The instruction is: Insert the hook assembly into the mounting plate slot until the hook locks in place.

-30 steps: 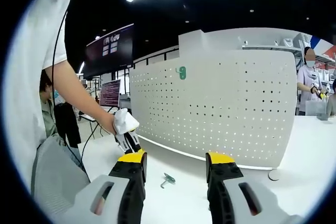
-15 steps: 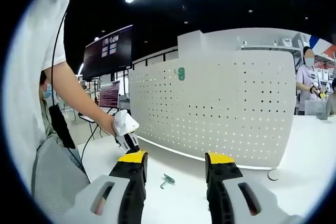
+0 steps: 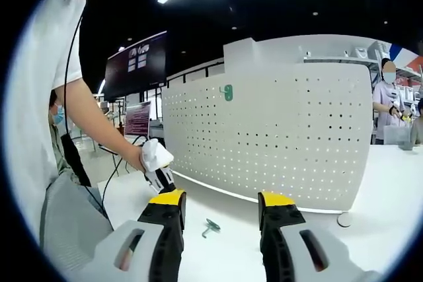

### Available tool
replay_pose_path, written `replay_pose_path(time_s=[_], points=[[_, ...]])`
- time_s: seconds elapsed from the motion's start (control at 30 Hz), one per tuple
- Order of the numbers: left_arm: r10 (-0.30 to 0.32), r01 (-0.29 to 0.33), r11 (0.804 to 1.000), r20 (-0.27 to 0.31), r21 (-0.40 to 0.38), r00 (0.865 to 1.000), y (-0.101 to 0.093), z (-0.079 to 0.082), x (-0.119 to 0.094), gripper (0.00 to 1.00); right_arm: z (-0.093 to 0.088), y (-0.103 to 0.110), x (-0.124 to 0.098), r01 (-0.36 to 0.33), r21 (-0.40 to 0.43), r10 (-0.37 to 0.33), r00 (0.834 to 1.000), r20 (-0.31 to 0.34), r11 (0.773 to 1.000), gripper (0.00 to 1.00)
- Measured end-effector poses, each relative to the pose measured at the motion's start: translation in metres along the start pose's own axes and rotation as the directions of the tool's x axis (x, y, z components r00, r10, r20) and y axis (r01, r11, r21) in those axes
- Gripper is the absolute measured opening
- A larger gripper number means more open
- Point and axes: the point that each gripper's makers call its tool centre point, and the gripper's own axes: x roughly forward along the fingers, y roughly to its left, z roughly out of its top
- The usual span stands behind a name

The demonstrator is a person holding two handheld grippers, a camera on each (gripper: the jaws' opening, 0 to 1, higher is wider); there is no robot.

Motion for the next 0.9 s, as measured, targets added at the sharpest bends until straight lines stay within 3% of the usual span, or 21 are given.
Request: replay_pose_path(time_s=[0.4,0.7,0.9], points=[[0.002,-0.002,1.000,0.019,-0.017,1.000,0.000,0.000,0.000,0.02,0.000,-0.001,-0.001,0.002,0.001,-0.002,1.000,0.001,1.000,0.42],[0.038,-0.035,0.998,0.050,-0.055,0.998,0.005,-0.001,-0.002,0.02,0.002,-0.002,-0.002,0.007,0.003,-0.007,1.000,0.008,1.000,0.42],[0.085,-0.079,0.995,0.111,-0.065,0.990,0.012,0.009,-0.011,0.01,0.003,-0.002,-0.001,0.006,0.004,-0.006,1.000,0.010,1.000,0.42]])
